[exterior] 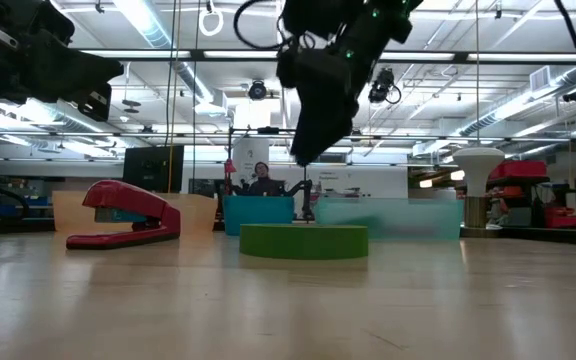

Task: Pick and place Stapler, Stapler remover, tape
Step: Put the green tape into the light green bin

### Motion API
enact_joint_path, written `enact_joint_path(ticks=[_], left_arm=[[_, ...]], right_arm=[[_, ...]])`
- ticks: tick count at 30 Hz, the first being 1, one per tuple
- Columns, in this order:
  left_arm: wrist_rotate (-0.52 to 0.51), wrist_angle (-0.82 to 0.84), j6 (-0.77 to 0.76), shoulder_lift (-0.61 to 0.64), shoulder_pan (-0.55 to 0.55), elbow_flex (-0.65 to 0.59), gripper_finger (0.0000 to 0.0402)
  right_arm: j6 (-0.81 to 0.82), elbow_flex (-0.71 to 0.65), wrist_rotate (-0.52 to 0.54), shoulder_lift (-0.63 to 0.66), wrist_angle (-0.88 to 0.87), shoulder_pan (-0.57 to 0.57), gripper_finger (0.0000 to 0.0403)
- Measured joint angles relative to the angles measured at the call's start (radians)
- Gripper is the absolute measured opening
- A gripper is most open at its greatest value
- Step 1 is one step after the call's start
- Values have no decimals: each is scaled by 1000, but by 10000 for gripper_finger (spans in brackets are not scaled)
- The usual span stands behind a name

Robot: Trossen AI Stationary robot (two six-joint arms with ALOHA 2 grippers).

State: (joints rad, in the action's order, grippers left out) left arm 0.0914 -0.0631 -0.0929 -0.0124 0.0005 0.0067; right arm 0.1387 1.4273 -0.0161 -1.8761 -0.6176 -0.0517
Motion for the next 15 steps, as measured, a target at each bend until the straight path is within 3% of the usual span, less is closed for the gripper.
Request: enact_joint_path(ticks=[15], left_arm=[[0,0,0,0,0,0,3]], right_arm=[[-110,0,-108,-132,21,12,215]])
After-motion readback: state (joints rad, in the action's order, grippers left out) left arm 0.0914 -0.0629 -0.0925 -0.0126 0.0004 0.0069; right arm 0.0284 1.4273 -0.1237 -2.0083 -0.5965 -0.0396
